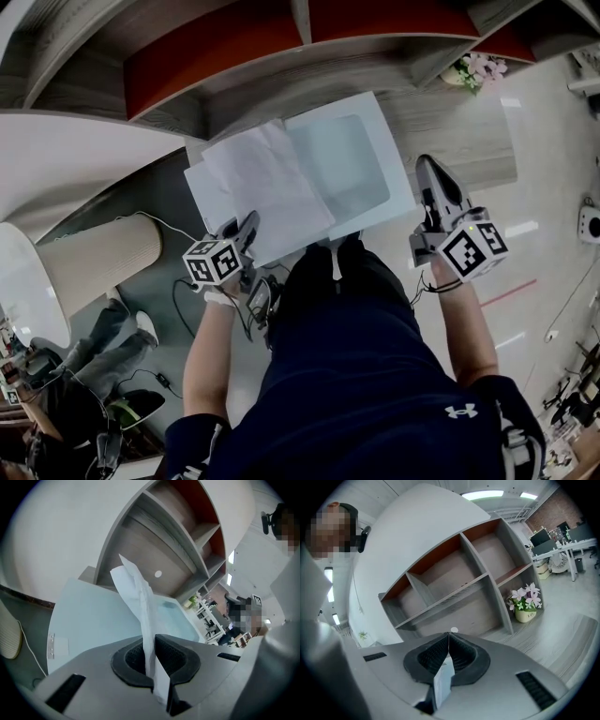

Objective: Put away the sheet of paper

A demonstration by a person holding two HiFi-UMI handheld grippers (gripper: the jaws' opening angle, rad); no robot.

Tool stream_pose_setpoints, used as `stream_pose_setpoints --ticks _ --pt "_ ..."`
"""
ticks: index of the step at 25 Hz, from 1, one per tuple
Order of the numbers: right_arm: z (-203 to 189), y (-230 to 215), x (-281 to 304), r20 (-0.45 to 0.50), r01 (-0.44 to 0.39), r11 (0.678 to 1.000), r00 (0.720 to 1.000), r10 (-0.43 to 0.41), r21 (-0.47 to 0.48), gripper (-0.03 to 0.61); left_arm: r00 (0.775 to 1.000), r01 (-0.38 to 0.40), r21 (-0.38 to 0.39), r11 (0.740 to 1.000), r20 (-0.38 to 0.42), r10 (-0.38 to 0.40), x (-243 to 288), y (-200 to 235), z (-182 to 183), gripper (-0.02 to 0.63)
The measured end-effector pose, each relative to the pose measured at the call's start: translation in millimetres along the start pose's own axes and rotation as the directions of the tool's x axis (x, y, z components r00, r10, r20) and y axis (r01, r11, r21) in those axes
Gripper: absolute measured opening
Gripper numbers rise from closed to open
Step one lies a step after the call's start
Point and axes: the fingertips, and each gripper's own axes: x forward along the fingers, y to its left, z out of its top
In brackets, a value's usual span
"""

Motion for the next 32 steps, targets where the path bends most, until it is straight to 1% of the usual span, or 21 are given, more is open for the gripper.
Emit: stream_pose_setpoints --ticks 5,8,11,14,18,19,20,22,26,28,32 --pt "-4 -6 8 -0.007 0.014 1.0 1.0 -0.014 -0.009 0.015 0.999 -0.018 -0.046 0.999 -0.029 0.017 0 15 -15 0.035" --pt "-20 -18 17 -0.057 0.03 0.999 0.998 -0.033 -0.044 0.015 0.998 -0.022 -0.044 0.999 -0.052 0.02 2 19 -21 0.035" --pt "-42 -34 26 -0.131 0.065 0.987 0.988 -0.084 -0.145 0.015 0.997 -0.028 -0.035 0.999 -0.071 0.025 6 21 -24 0.035" --pt "-63 -51 34 -0.195 0.088 0.963 0.971 -0.141 -0.254 0.015 0.996 -0.024 -0.022 0.999 -0.087 0.022 12 18 -24 0.035" --pt "-93 -65 42 -0.281 0.079 0.941 0.943 -0.178 -0.33 0.019 0.995 -0.013 -0.01 1.0 -0.103 0.012 23 15 -23 0.035" --pt "-100 -68 43 -0.3 0.077 0.937 0.936 -0.186 -0.342 0.049 0.994 -0.009 -0.012 1.0 -0.104 0.008 26 14 -22 0.035" --pt "-106 -71 44 -0.317 0.074 0.934 0.929 -0.193 -0.351 0.086 0.995 -0.005 -0.017 1.0 -0.104 0.004 29 12 -21 0.035" --pt "-116 -75 43 -0.341 0.07 0.93 0.918 -0.201 -0.36 0.11 0.995 0.005 -0.023 1.0 -0.104 -0.008 36 8 -18 0.035" --pt "-130 -85 38 -0.373 0.072 0.92 0.9 -0.226 -0.384 0.126 0.993 0.026 -0.024 0.999 -0.118 -0.029 50 0 -17 0.035" --pt "-135 -90 35 -0.386 0.075 0.921 0.892 -0.234 -0.383 0.135 0.991 0.038 -0.029 0.999 -0.126 -0.041 57 -6 -17 0.035" --pt "-133 -100 25 -0.373 0.111 0.927 0.893 -0.25 -0.357 0.137 0.988 0.053 -0.038 0.998 -0.142 -0.058 73 -17 -15 0.035"
